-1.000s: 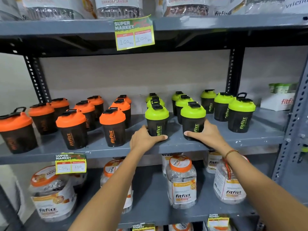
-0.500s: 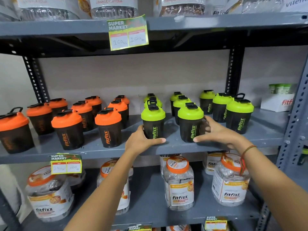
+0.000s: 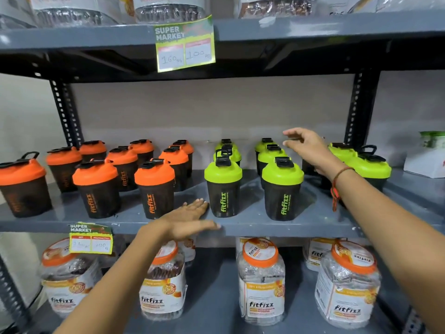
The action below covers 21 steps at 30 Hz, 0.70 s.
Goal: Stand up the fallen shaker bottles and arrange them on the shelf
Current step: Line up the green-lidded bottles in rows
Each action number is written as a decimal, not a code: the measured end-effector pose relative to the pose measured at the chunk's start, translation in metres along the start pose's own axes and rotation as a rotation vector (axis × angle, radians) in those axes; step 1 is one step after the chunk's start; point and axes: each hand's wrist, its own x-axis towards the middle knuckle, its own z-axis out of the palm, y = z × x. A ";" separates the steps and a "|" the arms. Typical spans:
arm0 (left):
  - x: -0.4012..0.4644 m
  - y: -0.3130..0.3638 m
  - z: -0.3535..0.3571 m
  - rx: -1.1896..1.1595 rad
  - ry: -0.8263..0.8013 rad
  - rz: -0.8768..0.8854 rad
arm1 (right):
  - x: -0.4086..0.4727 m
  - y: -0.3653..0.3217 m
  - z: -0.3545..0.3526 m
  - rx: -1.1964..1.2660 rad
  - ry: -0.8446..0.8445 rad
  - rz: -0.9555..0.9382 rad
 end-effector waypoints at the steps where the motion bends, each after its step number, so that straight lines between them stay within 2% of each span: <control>1: 0.001 -0.002 -0.003 -0.029 -0.027 0.001 | 0.005 0.001 0.004 -0.047 -0.021 -0.016; 4: 0.006 -0.003 0.001 -0.031 0.015 -0.019 | 0.017 0.004 0.013 -0.227 -0.079 -0.052; 6: 0.007 -0.002 0.009 -0.011 0.097 -0.029 | 0.021 0.006 0.018 -0.304 -0.183 -0.070; 9: 0.009 0.000 0.017 0.068 0.206 -0.036 | 0.025 0.008 0.021 -0.315 -0.287 -0.053; 12: 0.009 0.001 0.019 0.098 0.239 -0.047 | 0.030 0.009 0.022 -0.349 -0.353 -0.052; 15: 0.006 0.003 0.019 0.113 0.264 -0.047 | 0.034 0.011 0.023 -0.398 -0.376 -0.062; 21: 0.003 0.005 0.019 0.138 0.289 -0.041 | 0.034 0.017 0.021 -0.405 -0.315 -0.086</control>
